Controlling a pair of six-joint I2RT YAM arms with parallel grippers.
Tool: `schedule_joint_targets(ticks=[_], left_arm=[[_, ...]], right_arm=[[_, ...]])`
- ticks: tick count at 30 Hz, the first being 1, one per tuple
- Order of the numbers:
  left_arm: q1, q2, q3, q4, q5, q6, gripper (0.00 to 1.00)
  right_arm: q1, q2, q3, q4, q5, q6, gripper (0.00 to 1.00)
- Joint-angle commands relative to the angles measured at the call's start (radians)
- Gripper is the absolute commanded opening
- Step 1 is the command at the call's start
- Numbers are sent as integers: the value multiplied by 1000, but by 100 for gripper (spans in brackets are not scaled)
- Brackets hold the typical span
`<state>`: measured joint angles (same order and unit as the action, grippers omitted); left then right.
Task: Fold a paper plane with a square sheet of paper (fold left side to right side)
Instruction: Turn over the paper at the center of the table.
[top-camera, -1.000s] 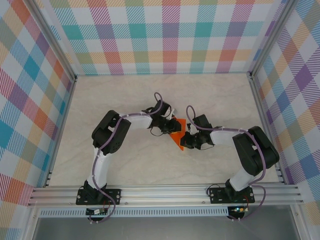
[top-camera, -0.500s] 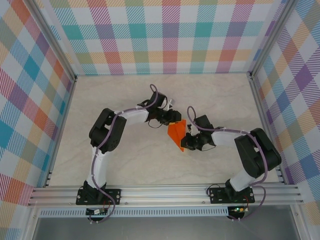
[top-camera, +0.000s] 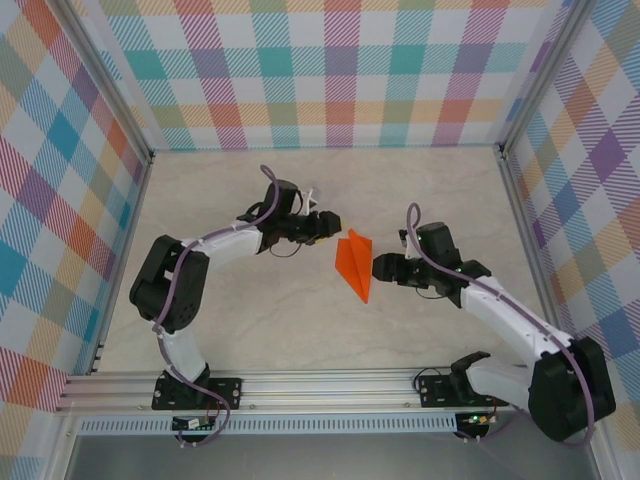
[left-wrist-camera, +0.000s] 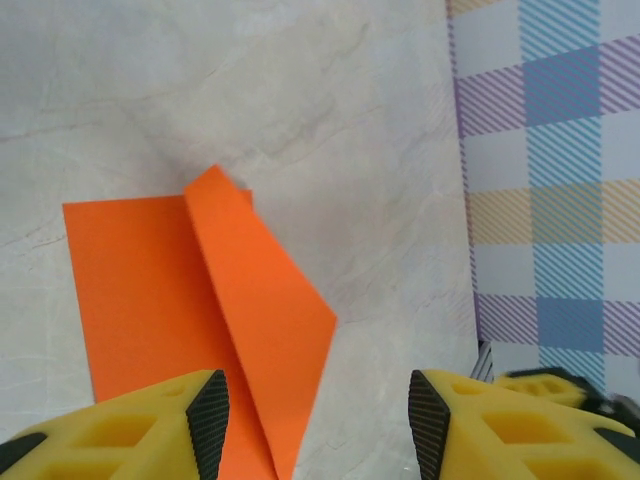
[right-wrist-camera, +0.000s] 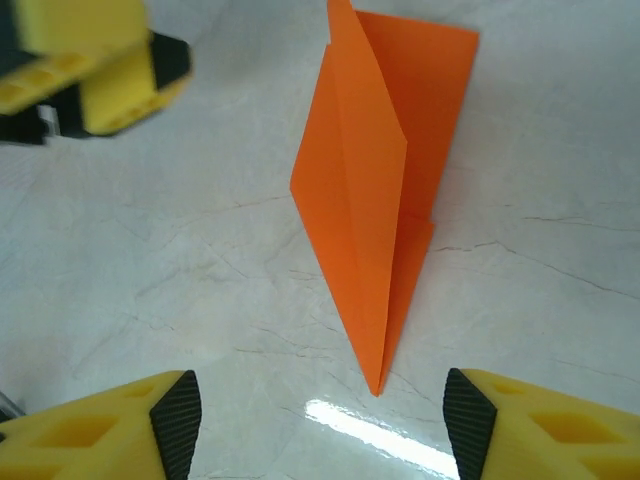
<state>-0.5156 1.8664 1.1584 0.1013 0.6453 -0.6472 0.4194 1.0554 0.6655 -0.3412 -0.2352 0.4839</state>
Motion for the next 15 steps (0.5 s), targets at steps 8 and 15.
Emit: schedule_joint_targets(ticks=[8,15], left_arm=[[-64,251,177,17,31,-36,50],[-84,344,262,51,68,-77,40]], right_arm=[[-1,-233,-57,-100,40,15,80],[-1,-298,-65,-126,47,19,87]])
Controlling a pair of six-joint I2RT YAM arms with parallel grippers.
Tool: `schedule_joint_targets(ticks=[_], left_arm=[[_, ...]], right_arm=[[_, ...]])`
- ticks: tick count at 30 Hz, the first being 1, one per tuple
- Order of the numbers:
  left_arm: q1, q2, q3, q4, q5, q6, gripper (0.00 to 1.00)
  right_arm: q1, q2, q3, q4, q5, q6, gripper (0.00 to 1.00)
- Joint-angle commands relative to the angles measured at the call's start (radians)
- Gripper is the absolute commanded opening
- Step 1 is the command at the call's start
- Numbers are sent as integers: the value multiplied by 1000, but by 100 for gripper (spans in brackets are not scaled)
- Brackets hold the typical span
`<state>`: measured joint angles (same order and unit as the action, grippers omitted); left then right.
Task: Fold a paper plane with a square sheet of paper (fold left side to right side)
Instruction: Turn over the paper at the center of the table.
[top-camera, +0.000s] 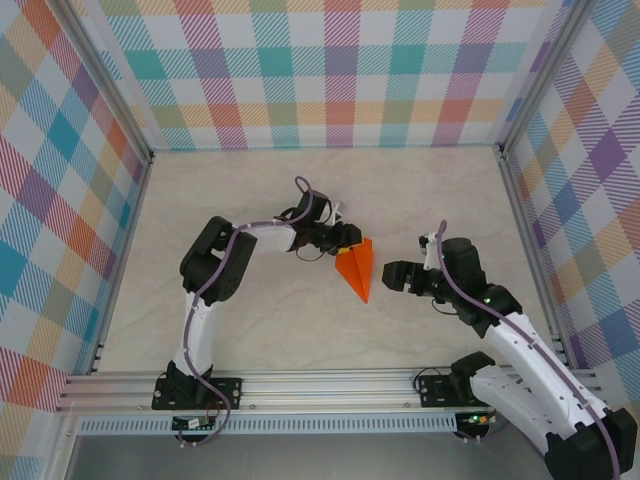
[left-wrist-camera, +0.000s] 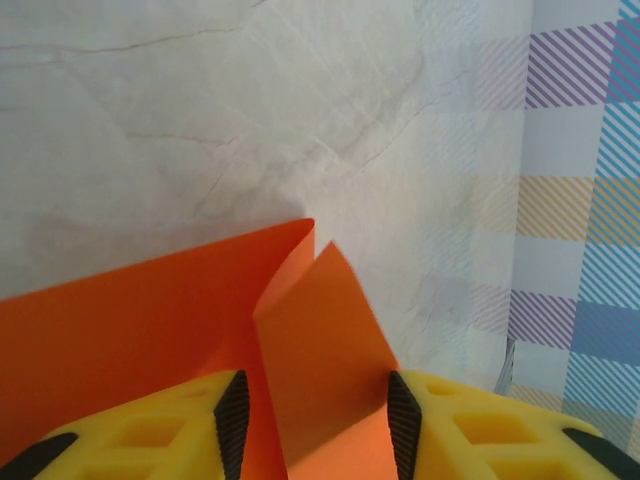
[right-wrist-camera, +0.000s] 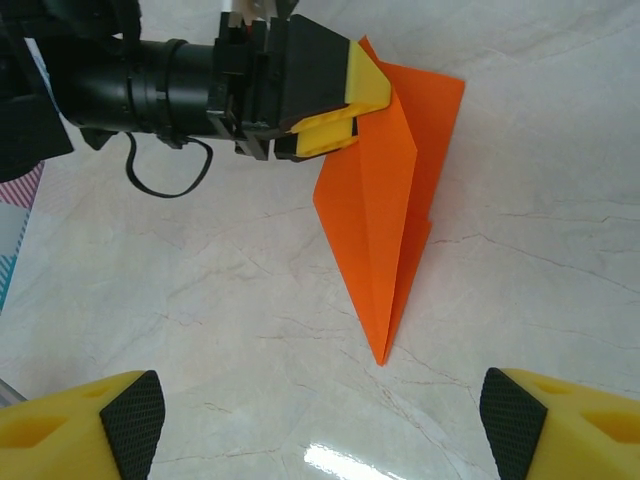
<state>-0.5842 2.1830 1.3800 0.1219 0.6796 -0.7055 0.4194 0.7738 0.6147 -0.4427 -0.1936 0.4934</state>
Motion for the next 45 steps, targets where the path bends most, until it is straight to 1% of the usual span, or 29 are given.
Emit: schedule_joint_targets(ticks=[1,3,4,7,9,10,13,15,20,24,26,31,34,41,42,45], left_arm=[[-17,34,47,30,35,-20,36],[-17,36,51,39,37,-24,27],[-17,31,49,43,35,-23,23],[-14,-27,28,36,19,2,16],[-7,-83,4,31,7,20,13],[-1,-123,-12,34,2,24,11],[17,-244,-60,39,-21,24,10],[25,-321,-86,34,-47,25,10],[24,-514,-157,65,-115,-8,8],[24,-613,-182,87,-141,-41,7],[24,-647,-183,88,-145,-49,7],[22,-688,-182,107,-116,-82,7],[16,-692,-186,139,-84,-113,7],[4,-689,-200,253,-25,-206,7],[2,-687,-199,255,-21,-209,7],[-8,-682,-200,263,-10,-222,7]], right_arm=[[-1,-18,-15,-20,-2,11,89],[-1,-19,-14,-11,-21,11,95],[-2,-18,-13,-6,-29,12,100],[-15,-16,-10,11,-74,20,100],[-46,-15,-11,38,-139,33,100],[-69,-12,-14,62,-193,43,100],[-137,1,-29,147,-351,90,100],[-159,15,-33,192,-427,120,100],[-159,68,-30,317,-544,154,100],[-159,108,-42,424,-615,194,100],[-156,120,-63,523,-661,240,100],[-133,154,-79,664,-693,290,100],[-120,206,-75,782,-716,354,100],[-79,294,-15,860,-718,399,100],[-78,298,-12,877,-721,408,98],[-79,297,-3,888,-721,420,87]])
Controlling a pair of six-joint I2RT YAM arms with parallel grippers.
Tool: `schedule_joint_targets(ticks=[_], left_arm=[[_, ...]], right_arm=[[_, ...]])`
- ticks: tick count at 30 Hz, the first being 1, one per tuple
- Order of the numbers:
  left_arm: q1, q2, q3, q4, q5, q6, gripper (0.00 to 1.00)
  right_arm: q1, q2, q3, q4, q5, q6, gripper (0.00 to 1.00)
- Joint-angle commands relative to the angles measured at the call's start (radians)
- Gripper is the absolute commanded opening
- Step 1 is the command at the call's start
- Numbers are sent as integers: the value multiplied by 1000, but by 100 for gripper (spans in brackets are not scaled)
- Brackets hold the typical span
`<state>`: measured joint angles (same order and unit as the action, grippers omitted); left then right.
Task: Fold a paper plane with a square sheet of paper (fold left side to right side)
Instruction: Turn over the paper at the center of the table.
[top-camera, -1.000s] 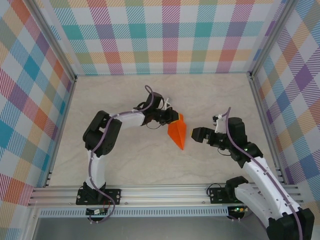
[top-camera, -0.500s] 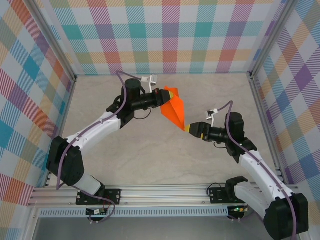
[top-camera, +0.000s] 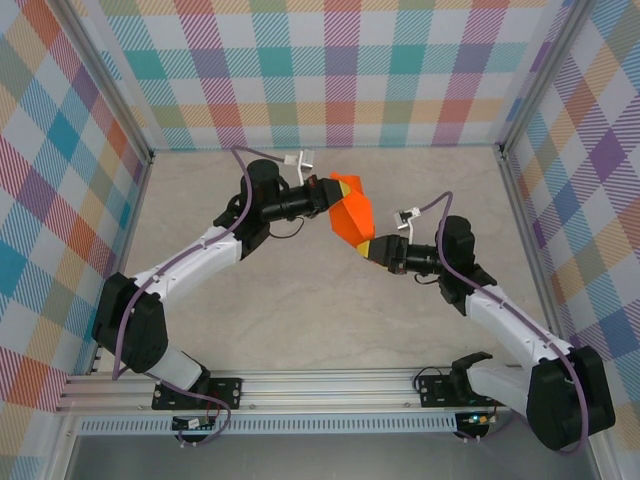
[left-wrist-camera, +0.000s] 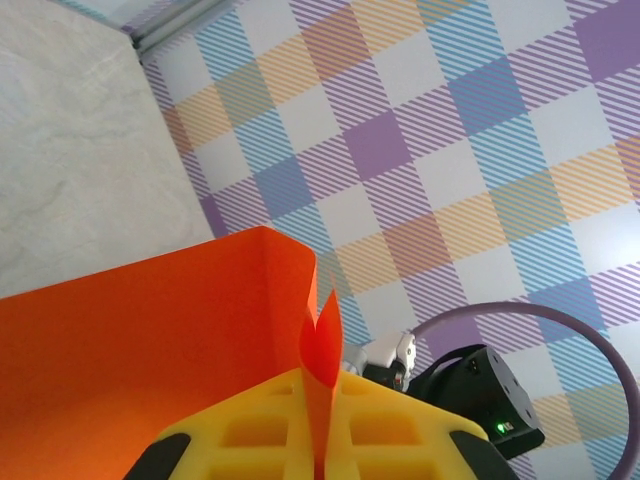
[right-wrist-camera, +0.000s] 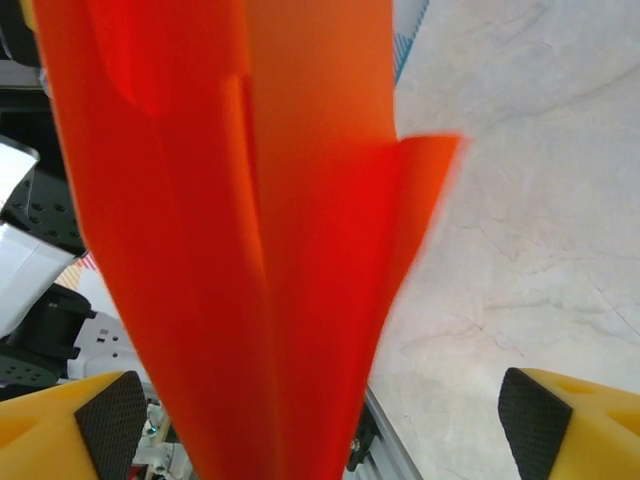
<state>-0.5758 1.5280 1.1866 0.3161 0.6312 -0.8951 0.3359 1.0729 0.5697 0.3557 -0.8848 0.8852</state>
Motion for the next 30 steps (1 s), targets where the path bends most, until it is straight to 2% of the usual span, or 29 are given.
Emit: schedule_joint_targets(ticks=[1,6,10,14,16,18,20,23,26,30], left_arm=[[-19,-23,-9,75,46,-38,7],[-25,-14,-29,75,64,-45,7],[-25,-21,-44,31,66,-11,10],[-25,-42,-45,-45,39,56,28],[-24,-61,-36,-119,12,107,44],[-24,-104,-35,-214,-55,178,55],[-24,-186,-46,-317,-186,266,63],[-28,-334,-100,-441,-479,354,72],[-29,-496,-219,-458,-746,351,74],[-30,-695,-339,-505,-1009,297,75]], right_arm=[[5,-3,46,86,-29,30,82],[5,-25,53,43,-8,16,54],[5,-59,56,-65,28,-54,32],[5,-89,62,-185,63,-130,18],[8,-105,75,-274,81,-192,16],[21,-123,118,-454,155,-305,16],[41,-131,169,-651,288,-436,16],[97,-102,250,-862,497,-557,12],[276,-18,360,-1023,910,-623,11],[499,210,542,-1240,1410,-587,10]])
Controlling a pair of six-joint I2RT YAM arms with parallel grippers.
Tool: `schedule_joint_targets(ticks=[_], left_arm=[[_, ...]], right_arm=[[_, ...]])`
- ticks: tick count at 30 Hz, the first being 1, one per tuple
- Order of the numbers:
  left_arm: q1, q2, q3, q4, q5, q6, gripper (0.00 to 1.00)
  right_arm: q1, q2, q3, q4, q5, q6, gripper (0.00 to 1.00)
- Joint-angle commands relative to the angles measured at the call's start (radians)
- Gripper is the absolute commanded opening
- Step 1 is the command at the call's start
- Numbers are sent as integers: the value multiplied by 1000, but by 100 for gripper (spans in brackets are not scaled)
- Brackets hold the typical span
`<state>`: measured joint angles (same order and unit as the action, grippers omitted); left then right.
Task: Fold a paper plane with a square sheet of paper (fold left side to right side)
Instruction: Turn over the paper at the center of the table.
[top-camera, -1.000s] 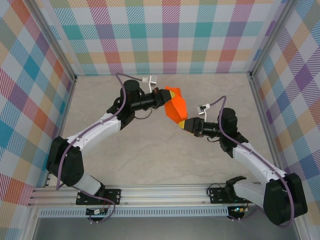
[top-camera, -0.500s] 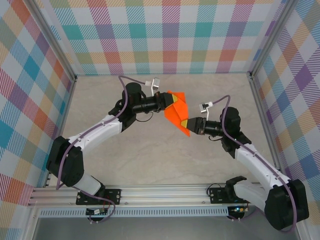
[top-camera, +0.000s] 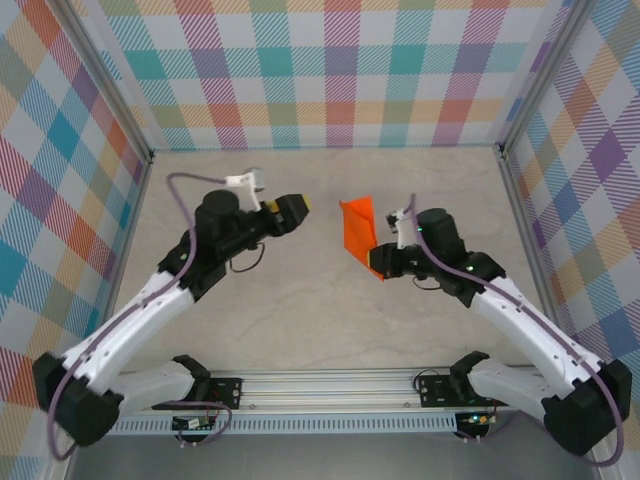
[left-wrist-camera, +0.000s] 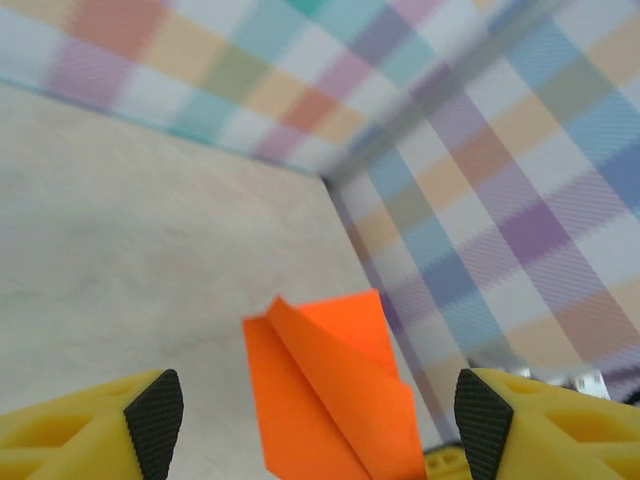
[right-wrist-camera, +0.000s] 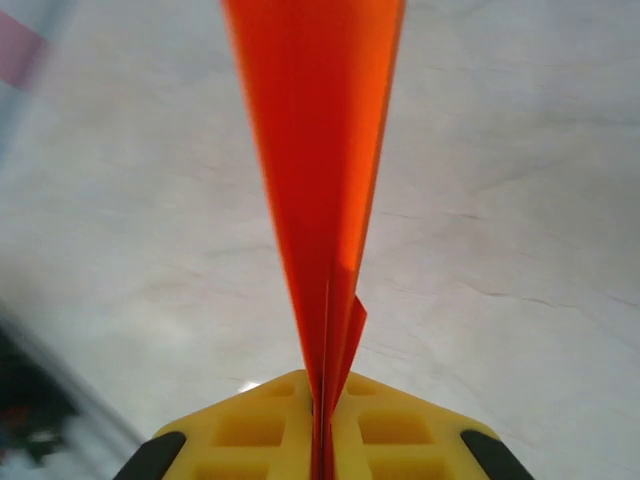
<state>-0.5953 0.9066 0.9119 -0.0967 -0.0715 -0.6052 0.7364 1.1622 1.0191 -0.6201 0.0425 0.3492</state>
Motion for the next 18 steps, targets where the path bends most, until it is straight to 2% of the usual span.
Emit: schedule_joint_targets(ticks=[1,2,5,8,12,18], left_arm=[[-11,-110,-79,-109,-344,1,75],[-11,-149,-89,-132,-386,-8,75],[-11,-237,-102,-212,-474,-29,74],[-11,-282,-105,-255,-511,-44,75],[-9,-295,-97,-291,-530,-57,75],[-9,-295,-91,-305,-531,-56,76]], right_arm=[[141,185,138,-317,583,-38,10],[184,265,193,-384,700,-16,10],[271,512,358,-591,945,81,9],[313,748,509,-794,1089,190,7],[340,967,625,-903,1167,241,6],[343,1097,634,-787,1154,137,6]])
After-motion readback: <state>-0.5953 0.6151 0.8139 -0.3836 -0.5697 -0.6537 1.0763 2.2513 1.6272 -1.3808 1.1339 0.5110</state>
